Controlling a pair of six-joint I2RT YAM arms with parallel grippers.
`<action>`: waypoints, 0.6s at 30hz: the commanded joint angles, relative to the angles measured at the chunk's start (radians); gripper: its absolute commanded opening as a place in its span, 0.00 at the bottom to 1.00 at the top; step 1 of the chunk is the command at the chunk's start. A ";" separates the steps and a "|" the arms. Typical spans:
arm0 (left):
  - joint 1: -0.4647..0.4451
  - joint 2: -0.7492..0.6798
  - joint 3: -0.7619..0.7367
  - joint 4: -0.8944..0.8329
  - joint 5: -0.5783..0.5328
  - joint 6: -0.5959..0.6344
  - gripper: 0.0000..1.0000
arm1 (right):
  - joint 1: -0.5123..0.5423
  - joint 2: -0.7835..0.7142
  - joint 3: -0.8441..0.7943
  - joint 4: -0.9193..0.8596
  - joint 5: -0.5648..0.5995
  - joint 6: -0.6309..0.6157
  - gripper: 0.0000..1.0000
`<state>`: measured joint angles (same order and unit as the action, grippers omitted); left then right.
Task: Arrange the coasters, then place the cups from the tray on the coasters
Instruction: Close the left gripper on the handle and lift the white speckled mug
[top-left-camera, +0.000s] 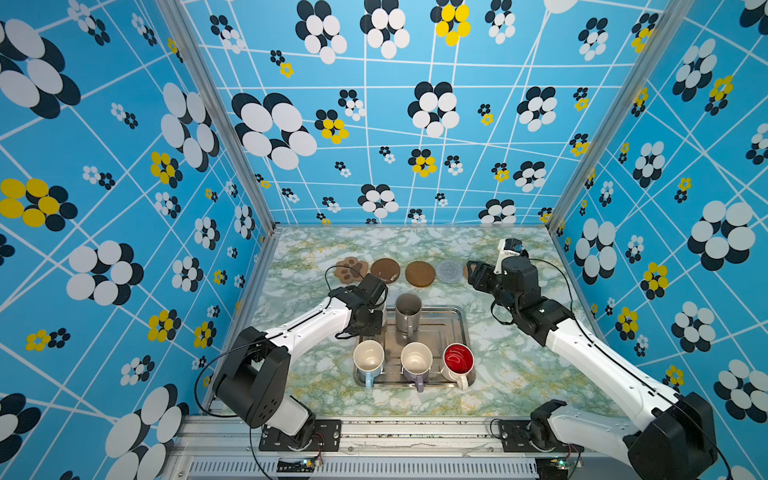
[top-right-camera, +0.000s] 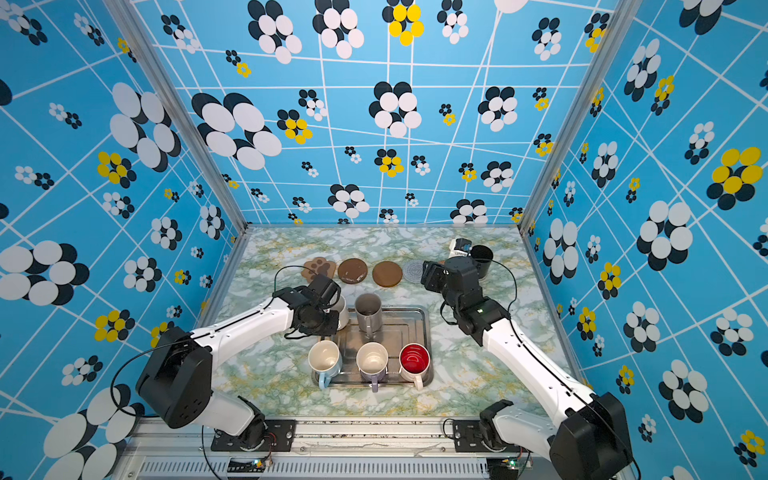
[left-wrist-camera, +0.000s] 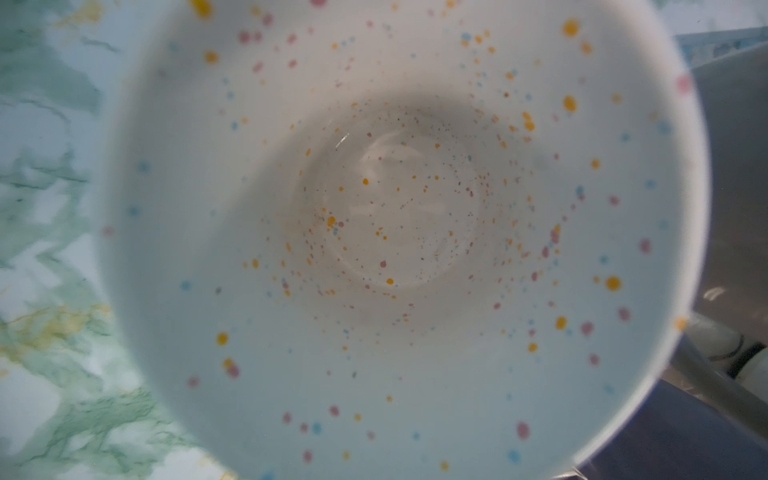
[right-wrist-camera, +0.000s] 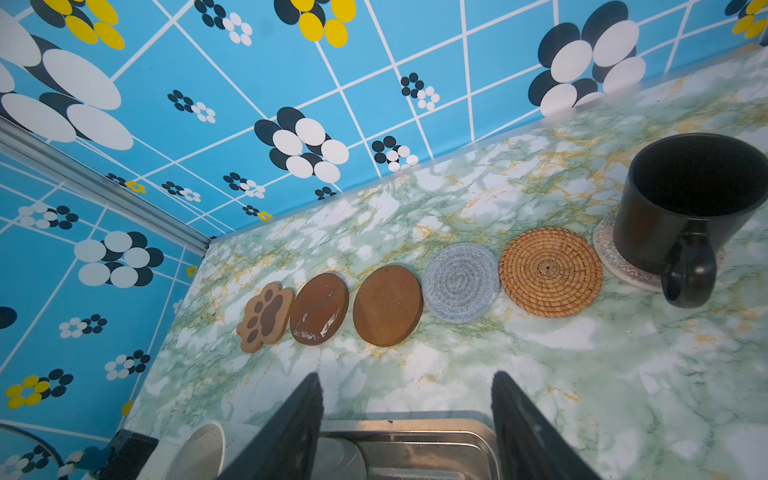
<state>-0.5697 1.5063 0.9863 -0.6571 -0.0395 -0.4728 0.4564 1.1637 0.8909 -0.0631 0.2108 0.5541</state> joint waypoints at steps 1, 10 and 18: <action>-0.005 -0.075 -0.011 0.033 -0.084 -0.013 0.00 | 0.005 0.010 0.008 0.002 0.001 -0.017 0.67; -0.006 -0.134 -0.022 0.034 -0.132 -0.020 0.00 | 0.005 0.011 0.008 0.002 -0.003 -0.017 0.66; -0.002 -0.125 0.017 0.032 -0.145 -0.016 0.00 | 0.005 0.008 0.008 0.000 -0.007 -0.018 0.66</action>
<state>-0.5697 1.4097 0.9623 -0.6579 -0.1440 -0.4805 0.4564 1.1656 0.8909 -0.0631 0.2073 0.5541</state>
